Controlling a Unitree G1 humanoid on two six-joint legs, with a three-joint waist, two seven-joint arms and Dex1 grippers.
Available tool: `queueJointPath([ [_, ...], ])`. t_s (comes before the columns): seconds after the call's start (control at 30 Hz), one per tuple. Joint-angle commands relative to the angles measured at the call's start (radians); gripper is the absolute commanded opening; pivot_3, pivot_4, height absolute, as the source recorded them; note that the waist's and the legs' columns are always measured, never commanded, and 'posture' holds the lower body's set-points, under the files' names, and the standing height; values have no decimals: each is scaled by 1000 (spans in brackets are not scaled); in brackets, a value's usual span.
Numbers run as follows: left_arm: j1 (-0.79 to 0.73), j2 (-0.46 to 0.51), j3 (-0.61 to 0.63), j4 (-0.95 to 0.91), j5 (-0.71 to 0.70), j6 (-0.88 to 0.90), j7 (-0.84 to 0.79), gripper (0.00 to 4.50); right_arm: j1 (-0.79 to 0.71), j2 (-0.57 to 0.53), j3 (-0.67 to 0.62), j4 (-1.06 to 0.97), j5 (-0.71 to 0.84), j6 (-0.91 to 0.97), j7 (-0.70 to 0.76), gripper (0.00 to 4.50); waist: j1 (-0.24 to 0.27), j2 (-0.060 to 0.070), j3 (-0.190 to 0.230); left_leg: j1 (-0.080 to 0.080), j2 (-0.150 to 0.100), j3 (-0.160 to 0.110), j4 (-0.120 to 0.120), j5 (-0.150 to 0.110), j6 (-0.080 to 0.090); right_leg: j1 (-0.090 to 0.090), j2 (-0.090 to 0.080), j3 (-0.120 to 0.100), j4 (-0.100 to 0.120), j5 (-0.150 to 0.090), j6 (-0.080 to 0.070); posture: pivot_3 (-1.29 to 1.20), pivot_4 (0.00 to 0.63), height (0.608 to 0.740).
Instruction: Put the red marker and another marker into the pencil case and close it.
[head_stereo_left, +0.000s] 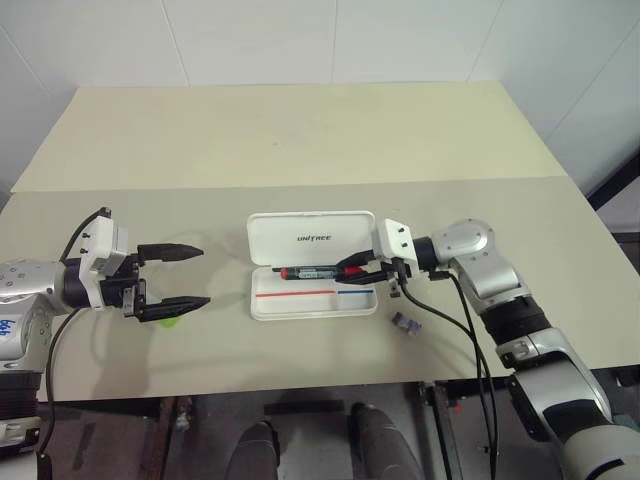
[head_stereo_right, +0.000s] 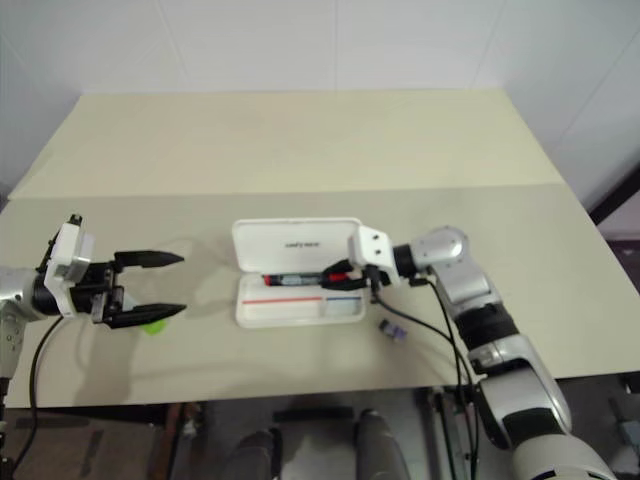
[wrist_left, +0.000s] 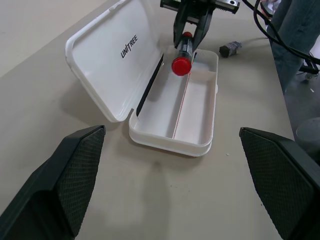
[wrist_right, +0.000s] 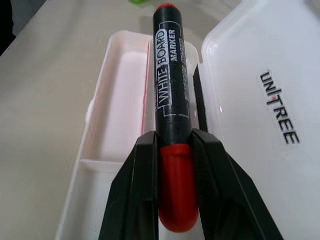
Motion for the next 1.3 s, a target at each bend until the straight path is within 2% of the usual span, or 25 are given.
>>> queueJointPath([
  [0.03,10,-9,8,-34,-2,-9,13,4500,-39,25,-1,45,-15,-40,12,584,0,0,0,0,0,0,0,0,0,0,0,0,0,0,0,0,150,740],
  [0.3,21,-23,8,-72,-9,4,30,4500,-58,60,-2,122,-45,-78,14,584,-1,0,0,1,0,0,0,0,0,0,0,0,2,0,0,0,150,740],
  [0.47,18,-27,7,-89,-12,12,42,4500,-78,78,-14,174,-64,-110,3,2252,-2,0,0,1,0,0,1,0,0,0,0,0,2,0,0,0,150,740],
  [0.67,11,-27,5,-94,-11,17,49,4500,-95,92,-36,143,-42,-104,-1,4486,-2,0,0,1,0,0,0,0,0,0,0,0,3,0,-1,0,150,740],
  [0.77,12,-27,6,-97,-11,18,51,4500,-92,99,-53,94,-7,-63,6,4486,-3,0,0,1,0,0,0,0,0,0,0,0,3,0,-1,0,150,740],
  [1.03,67,-38,40,-147,-27,39,98,4500,61,3,-112,-451,222,304,-10,4486,5,0,0,0,0,-1,0,0,-1,-1,0,-1,7,-2,-1,0,150,740],
  [1.2,163,-82,85,-242,-47,79,203,4500,193,-123,-205,-702,339,473,-72,4486,16,0,0,-1,0,-1,0,-1,-1,-1,0,-1,2,-3,-1,0,150,740],
  [1.3,249,-178,124,-348,-21,113,411,4500,263,-240,-356,-761,414,580,-125,4486,21,0,0,0,0,-1,0,-1,-1,0,-1,-1,1,-3,-1,0,150,740],
])
